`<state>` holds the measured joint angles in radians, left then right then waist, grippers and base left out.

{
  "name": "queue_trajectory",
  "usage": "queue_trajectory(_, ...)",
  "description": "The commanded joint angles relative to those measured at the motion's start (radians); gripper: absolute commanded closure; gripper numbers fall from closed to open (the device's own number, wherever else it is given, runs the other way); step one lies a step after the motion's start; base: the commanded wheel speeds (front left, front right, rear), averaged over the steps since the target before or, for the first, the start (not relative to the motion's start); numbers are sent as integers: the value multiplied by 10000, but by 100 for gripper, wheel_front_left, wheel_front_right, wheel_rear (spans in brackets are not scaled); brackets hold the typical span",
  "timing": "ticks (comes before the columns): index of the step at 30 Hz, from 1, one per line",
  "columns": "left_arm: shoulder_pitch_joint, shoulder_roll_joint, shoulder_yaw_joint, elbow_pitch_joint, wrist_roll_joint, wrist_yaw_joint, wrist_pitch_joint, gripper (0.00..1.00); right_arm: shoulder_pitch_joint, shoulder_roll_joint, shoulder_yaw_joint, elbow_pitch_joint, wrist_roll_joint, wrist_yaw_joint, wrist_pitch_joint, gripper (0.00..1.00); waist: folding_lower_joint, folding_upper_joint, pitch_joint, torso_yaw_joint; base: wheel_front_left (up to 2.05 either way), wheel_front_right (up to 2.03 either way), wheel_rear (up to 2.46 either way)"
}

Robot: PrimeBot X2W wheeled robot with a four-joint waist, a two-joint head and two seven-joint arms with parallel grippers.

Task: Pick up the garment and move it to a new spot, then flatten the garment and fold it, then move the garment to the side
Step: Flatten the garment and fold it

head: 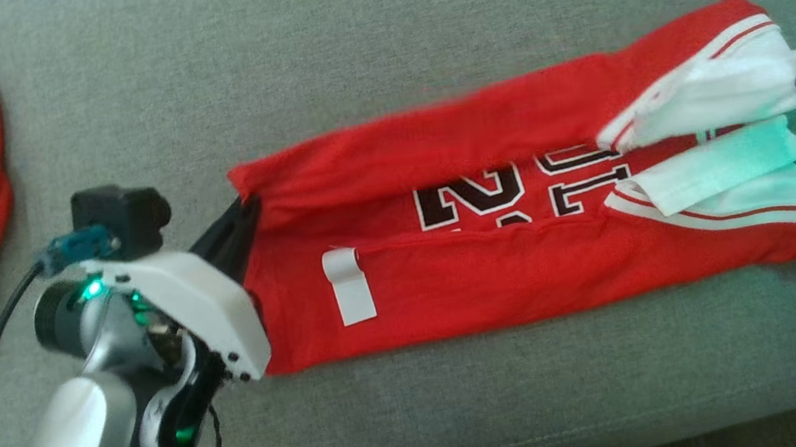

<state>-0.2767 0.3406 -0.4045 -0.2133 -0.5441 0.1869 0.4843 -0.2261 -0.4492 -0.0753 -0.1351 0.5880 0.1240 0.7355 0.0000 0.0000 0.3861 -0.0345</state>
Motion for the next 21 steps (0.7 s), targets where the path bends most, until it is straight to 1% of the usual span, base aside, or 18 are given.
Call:
queue_trajectory(1, -144, 323, 572, -519, -70, 77, 50, 100, 49, -142, -97, -493, -61, 67, 35, 100, 0, 0, -41, -24, 0, 0, 0)
queue_trajectory(8, 49, 317, 668, -662, -423, 69, 158, 100, 522, 83, -292, -697, -65, 67, 301, 100, 0, 0, -3, 12, 0, 0, 0)
queue_trajectory(17, -74, 540, 713, -809, -536, 6, 433, 100, 859, 207, -741, -1080, 13, 67, 768, 100, 0, 0, -222, -84, 0, 0, 0)
queue_trajectory(21, 205, 631, 648, -846, -669, -4, 619, 100, 1154, 249, -643, -966, -158, 67, 1050, 100, 0, 0, -291, -149, 0, 0, 0)
